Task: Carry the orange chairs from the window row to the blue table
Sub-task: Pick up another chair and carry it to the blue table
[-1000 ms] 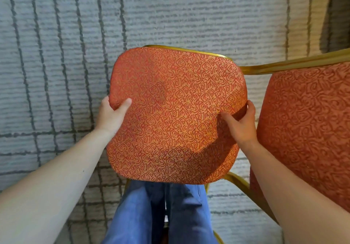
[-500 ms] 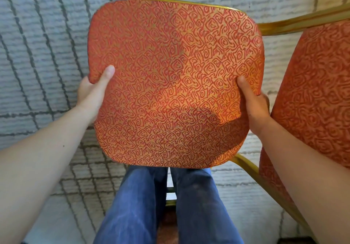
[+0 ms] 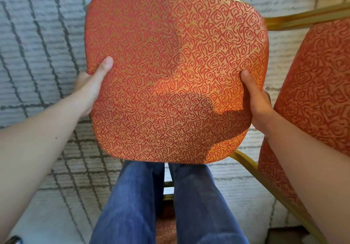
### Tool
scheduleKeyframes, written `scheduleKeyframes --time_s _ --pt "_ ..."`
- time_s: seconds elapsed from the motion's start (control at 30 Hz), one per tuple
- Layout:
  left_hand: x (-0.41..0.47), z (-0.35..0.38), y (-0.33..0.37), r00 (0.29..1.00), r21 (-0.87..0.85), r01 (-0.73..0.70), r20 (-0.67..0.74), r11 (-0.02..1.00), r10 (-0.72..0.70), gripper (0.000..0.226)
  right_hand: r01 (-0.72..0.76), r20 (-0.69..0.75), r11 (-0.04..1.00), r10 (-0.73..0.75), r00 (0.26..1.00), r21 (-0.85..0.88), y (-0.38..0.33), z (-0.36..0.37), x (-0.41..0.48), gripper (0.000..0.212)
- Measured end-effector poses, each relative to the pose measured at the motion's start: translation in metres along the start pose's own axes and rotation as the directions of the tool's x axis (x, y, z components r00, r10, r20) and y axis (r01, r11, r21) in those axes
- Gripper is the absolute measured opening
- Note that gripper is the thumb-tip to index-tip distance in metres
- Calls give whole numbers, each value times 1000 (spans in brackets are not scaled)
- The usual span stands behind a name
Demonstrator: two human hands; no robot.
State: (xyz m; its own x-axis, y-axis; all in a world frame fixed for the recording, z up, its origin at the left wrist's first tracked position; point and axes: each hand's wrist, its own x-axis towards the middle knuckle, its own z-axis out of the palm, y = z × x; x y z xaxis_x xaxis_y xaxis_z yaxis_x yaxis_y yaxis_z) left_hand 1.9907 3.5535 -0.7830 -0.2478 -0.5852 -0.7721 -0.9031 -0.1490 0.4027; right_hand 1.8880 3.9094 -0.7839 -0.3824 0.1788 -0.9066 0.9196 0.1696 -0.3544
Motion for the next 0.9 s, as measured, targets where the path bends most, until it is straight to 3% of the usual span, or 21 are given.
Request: scheduleKeyframes --time_s 0.1,0.47,0.57,0.7,0.83,0.9 --pt "0 -3 0 999 12 -2 -33 1000 2 60 16 16 1000 -16 1000 4 -3 1 -5 54" --pt "-36 -47 26 999 -49 -31 -26 998 29 40 69 25 997 -68 997 -41 -39 9 -62 70" --pt "-67 -84 48 997 -91 -71 -47 993 67 49 147 57 988 -145 988 -35 -66 14 -103 73" --pt "-120 -142 84 980 -136 -180 -113 974 165 41 242 63 970 -241 969 -21 -103 19 -177 81" --pt "-171 -197 111 970 -127 -224 -127 966 208 74 302 46 950 -300 953 -72 -130 23 -256 61" --pt "-195 -222 119 967 -128 -229 -143 965 210 76 340 30 934 -339 940 -108 -139 23 -290 53"
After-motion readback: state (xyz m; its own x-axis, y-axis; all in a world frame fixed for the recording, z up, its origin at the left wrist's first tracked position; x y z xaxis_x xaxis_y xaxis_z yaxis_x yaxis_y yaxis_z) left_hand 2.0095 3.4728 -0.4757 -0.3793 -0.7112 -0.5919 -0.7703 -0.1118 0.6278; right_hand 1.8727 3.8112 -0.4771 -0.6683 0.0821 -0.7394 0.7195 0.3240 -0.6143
